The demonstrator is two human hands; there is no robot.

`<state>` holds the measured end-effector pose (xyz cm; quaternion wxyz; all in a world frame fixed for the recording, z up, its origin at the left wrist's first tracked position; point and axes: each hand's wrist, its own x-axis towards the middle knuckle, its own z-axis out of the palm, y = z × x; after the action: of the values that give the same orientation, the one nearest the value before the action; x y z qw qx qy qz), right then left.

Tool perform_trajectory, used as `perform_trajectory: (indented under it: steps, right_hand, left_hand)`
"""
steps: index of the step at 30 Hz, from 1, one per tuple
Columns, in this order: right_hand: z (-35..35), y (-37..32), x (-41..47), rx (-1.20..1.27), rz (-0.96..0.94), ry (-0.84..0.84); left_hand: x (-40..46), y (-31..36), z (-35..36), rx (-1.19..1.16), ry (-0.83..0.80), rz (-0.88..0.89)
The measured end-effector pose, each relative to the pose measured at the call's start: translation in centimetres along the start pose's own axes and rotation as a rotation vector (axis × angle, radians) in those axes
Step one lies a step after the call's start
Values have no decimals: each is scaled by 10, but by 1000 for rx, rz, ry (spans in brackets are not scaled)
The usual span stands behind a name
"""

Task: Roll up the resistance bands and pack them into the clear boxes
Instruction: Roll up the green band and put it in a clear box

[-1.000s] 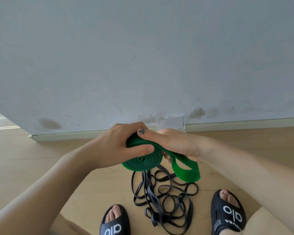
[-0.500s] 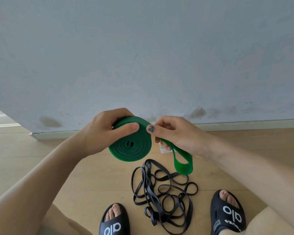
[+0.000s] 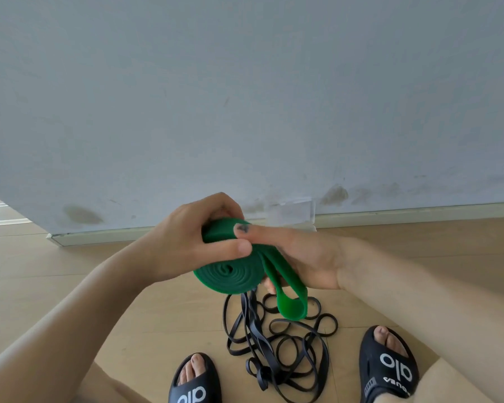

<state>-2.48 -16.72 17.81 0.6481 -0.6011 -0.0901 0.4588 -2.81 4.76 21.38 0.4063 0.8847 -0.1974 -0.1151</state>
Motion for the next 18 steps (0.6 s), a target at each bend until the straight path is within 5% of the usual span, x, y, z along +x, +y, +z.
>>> perform_trajectory:
  steps: [13,18]
  right_hand:
    - [5,-1,1,-114,57,15]
    - [4,-9,-2,-71,-56,83]
  left_hand:
    - [-1,-1,7,90,-63,80]
    - [-5,-4,-10,-71,157,21]
